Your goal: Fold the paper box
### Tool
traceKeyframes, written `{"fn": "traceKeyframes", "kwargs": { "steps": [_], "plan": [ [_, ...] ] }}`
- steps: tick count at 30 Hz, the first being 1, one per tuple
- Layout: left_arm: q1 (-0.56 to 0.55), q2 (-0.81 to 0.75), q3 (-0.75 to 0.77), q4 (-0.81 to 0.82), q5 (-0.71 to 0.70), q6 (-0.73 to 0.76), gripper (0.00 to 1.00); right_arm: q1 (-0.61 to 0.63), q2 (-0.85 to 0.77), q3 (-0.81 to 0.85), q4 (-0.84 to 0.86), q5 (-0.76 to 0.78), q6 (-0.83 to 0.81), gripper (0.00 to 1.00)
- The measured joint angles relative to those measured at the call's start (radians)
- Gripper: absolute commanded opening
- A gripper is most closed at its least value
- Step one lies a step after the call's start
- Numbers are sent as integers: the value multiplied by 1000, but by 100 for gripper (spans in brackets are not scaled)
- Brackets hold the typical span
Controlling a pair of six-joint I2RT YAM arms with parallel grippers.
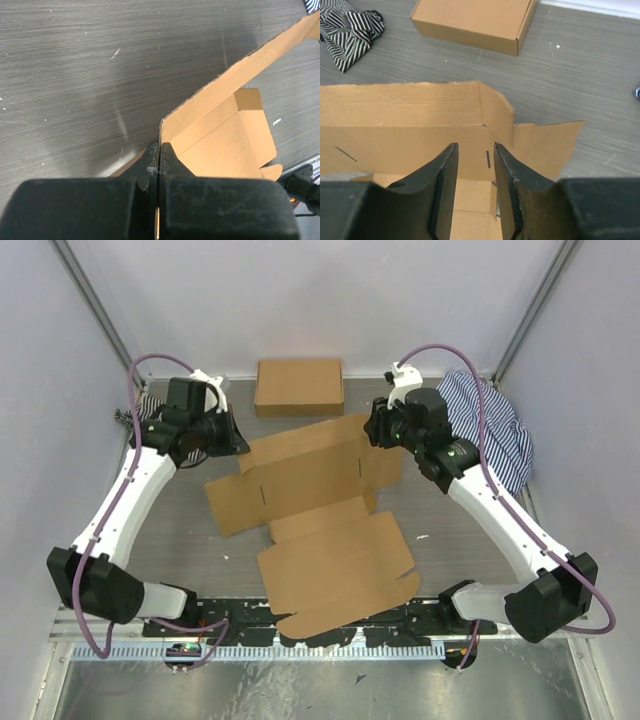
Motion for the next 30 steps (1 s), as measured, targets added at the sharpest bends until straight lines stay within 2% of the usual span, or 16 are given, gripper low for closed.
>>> {"fn": "traceKeyframes", "kwargs": {
  "steps": [7, 11, 16, 24, 30],
  "plan": [
    [-30, -174, -148, 114, -21, 31, 0, 0, 12, 122, -201, 39, 34, 46],
    [-33, -239, -157, 180, -45, 68, 3, 0, 11, 173, -251, 44, 36, 47],
    [-37, -261, -154, 300, -23, 131, 9, 0, 9, 180, -280, 50, 31, 54],
    [-71, -219, -142, 355, 61, 252, 7, 0, 10, 234, -377, 5, -18, 70],
    [-100, -264, -234, 393, 67, 324, 6, 0, 39, 360, -454, -3, -56, 70]
  ]
}}
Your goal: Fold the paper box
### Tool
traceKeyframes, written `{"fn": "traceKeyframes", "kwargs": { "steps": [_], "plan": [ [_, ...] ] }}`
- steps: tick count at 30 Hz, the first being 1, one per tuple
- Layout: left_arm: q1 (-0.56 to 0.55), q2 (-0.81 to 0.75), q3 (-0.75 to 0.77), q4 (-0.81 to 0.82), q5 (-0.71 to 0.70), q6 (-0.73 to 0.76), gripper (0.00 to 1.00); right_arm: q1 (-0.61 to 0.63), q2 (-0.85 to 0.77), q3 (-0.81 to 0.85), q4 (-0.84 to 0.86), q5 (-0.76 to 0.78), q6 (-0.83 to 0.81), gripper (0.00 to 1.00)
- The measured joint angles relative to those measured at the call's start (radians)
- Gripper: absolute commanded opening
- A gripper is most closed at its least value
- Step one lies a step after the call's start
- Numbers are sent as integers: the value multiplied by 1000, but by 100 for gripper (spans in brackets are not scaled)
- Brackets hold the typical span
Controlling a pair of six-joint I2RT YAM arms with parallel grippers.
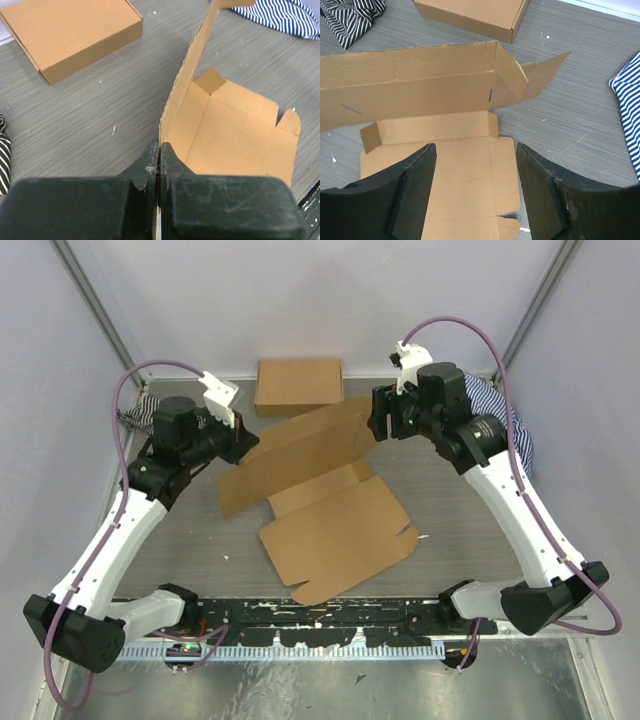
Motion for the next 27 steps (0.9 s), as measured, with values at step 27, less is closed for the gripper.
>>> {"fn": "traceKeyframes", "kwargs": {
  "steps": [27],
  "plan": [
    [-73, -236, -226, 100, 102, 303, 0, -29, 281, 189, -54, 30, -212, 64]
  ]
}}
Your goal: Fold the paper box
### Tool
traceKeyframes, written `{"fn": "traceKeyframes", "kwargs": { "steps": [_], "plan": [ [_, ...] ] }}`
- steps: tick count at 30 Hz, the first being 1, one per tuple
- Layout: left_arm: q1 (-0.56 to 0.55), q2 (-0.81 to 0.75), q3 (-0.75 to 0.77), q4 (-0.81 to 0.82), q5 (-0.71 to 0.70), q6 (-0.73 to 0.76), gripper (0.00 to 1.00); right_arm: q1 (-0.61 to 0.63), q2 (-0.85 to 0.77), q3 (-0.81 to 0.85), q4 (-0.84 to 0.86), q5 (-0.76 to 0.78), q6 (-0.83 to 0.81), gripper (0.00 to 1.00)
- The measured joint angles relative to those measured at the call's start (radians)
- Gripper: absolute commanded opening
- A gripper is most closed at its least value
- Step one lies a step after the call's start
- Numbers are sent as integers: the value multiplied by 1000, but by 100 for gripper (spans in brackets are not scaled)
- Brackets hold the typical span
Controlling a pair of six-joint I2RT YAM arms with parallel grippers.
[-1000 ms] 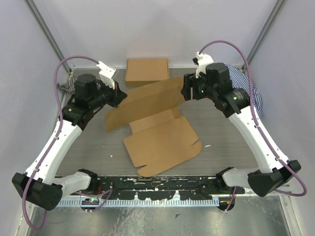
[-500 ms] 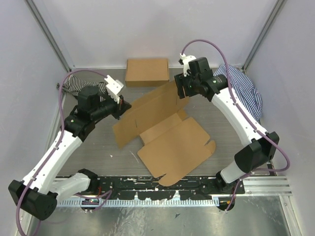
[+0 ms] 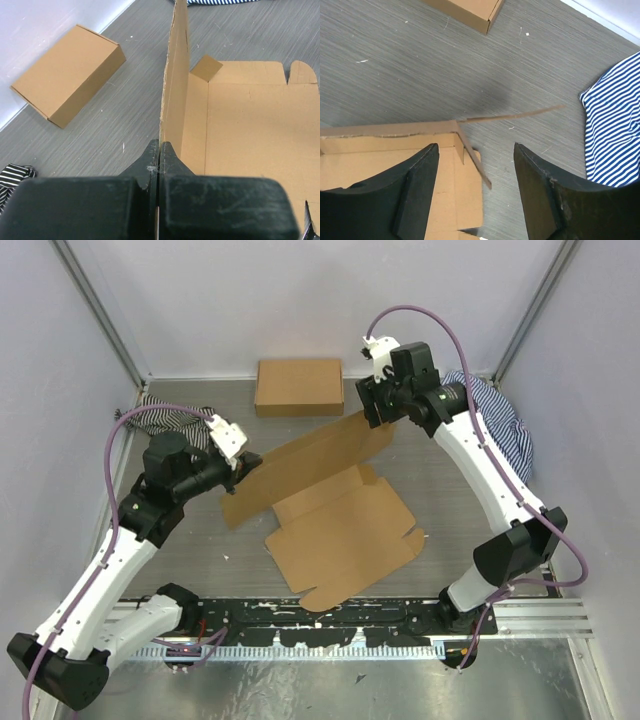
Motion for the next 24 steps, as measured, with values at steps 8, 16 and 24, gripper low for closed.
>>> {"fn": "traceKeyframes", "kwargs": {
  "steps": [8, 16, 24],
  "plan": [
    [-2, 10, 0, 0, 3, 10, 0, -8, 65, 6, 3, -58, -65, 30],
    [-4, 16, -3, 6, -7, 7, 0, -10, 71, 6, -10, -98, -61, 13],
    [-4, 42, -3, 44, -55, -94, 31, -16, 65, -27, -3, -94, 46, 6]
  ]
}}
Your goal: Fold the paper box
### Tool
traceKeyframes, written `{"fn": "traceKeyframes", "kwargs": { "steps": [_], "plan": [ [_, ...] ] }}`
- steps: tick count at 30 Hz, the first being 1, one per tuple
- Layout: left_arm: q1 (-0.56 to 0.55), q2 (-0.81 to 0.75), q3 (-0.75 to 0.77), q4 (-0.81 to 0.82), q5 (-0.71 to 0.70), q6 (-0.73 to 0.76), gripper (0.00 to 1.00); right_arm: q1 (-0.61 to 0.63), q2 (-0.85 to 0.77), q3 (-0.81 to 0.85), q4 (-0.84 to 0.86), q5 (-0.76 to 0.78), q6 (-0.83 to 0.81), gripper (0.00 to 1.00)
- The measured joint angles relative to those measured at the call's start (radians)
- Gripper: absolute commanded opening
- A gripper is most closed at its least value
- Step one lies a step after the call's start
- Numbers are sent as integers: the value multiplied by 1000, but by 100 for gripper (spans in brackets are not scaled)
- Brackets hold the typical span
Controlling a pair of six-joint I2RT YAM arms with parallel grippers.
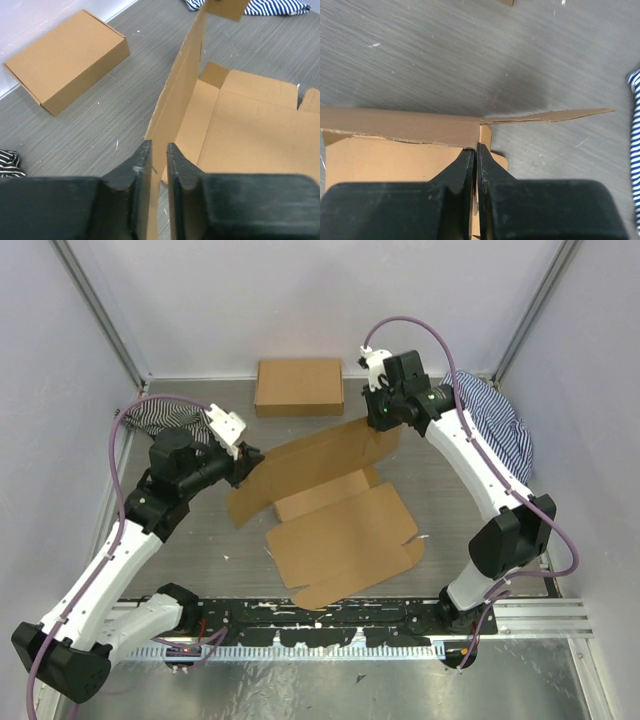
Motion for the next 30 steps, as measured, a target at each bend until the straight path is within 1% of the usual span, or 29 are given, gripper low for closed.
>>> {"fn": "traceKeyframes", "kwargs": {
  "steps": [3, 6, 7, 9, 11, 12, 13, 16, 18, 20, 22, 25, 30],
  "plan": [
    [0, 6, 0, 16, -18, -76, 44, 0, -30, -106, 53, 19, 53, 5],
    [0, 6, 0, 32, -25, -166, 47, 0, -73, -195, 117, 29, 95, 4],
    [0, 5, 0, 35, -27, -189, 46, 1, -92, -218, 137, 38, 106, 4],
    [0, 4, 0, 33, -34, -232, 39, 1, -128, -256, 161, 48, 122, 3],
    [0, 3, 2, 18, -72, -263, 26, 1, -163, -292, 186, 55, 132, 2],
    [-2, 6, 12, -9, -116, -284, 21, 1, -177, -306, 193, 58, 135, 2],
    [-3, 14, 28, -43, -175, -311, 18, 1, -193, -324, 206, 61, 140, 1],
    [-1, 54, 90, -141, -314, -391, 12, 1, -241, -385, 250, 68, 150, 1],
    [0, 85, 123, -193, -340, -439, 11, 1, -266, -422, 283, 69, 156, 1],
    [0, 102, 127, -230, -334, -481, 8, 1, -285, -460, 318, 70, 165, 1],
    [0, 109, 123, -267, -318, -517, 4, 1, -294, -487, 345, 73, 173, 1],
    [-1, 103, 104, -288, -292, -557, 0, 1, -297, -509, 370, 80, 185, 1],
    [-13, 81, 88, -327, -261, -597, 0, 1, -298, -511, 393, 87, 203, 1]
  ]
}}
